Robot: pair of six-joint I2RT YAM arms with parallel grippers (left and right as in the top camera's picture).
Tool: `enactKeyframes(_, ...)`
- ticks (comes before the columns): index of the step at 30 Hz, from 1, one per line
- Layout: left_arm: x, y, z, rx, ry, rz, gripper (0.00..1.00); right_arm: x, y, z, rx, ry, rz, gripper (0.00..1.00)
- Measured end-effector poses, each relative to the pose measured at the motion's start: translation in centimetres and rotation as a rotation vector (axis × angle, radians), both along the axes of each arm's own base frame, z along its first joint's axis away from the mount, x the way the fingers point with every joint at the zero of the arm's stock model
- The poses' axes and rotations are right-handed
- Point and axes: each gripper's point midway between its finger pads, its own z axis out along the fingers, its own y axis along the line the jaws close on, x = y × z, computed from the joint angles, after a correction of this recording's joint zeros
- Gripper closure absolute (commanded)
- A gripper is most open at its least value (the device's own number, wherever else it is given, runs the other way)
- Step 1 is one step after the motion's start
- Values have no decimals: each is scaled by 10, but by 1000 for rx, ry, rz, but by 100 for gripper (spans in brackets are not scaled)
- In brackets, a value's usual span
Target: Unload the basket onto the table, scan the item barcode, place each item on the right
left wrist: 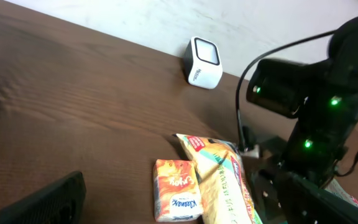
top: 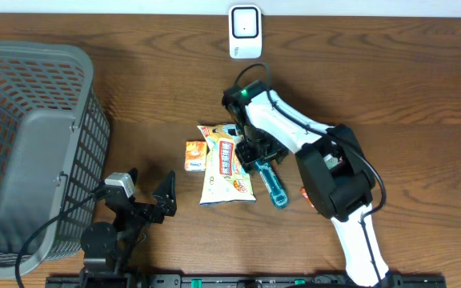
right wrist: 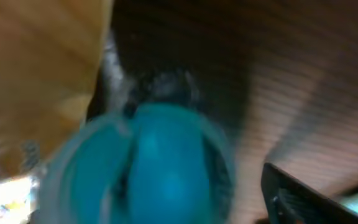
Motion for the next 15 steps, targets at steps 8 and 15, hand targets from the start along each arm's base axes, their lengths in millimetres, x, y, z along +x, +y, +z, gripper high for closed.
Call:
enactKeyframes(8,0,0,0,0,0,0,2,-2,-1,-1,-8,26,15,89)
enactKeyframes(15,0,0,0,0,0,0,2,-2,3,0,26,45,42,99)
